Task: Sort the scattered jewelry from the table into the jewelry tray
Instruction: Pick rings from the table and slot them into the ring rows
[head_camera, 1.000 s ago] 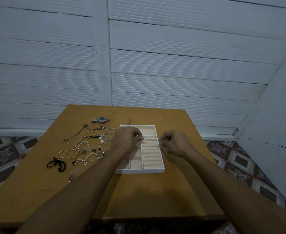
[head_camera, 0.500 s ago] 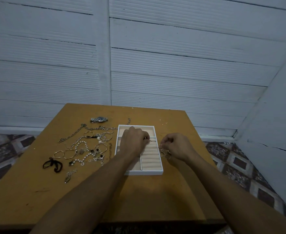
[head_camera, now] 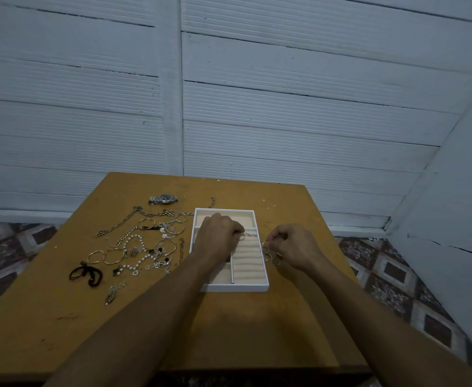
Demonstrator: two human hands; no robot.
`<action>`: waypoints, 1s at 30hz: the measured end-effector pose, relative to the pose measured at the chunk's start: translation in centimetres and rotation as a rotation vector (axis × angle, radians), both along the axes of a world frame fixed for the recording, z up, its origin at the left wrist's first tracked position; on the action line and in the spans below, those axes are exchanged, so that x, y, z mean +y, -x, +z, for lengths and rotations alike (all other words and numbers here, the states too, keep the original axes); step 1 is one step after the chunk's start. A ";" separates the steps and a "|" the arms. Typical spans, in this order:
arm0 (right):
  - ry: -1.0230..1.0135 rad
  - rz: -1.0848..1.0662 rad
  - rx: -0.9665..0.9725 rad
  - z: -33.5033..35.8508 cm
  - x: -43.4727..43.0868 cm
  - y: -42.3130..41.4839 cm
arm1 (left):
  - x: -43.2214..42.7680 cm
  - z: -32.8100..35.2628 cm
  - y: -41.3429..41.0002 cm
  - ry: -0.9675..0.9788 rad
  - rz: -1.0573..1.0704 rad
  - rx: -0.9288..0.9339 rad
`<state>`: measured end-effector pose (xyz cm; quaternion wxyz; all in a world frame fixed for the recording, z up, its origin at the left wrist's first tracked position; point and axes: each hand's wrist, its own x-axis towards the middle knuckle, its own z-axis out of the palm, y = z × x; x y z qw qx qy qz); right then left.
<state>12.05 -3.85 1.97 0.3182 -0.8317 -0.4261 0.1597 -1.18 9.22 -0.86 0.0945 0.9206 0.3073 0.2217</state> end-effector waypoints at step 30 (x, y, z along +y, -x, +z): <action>-0.006 -0.050 -0.071 -0.8 1.3 -0.4 | -1.0 -0.5 0.6 -0.186 -0.096 0.109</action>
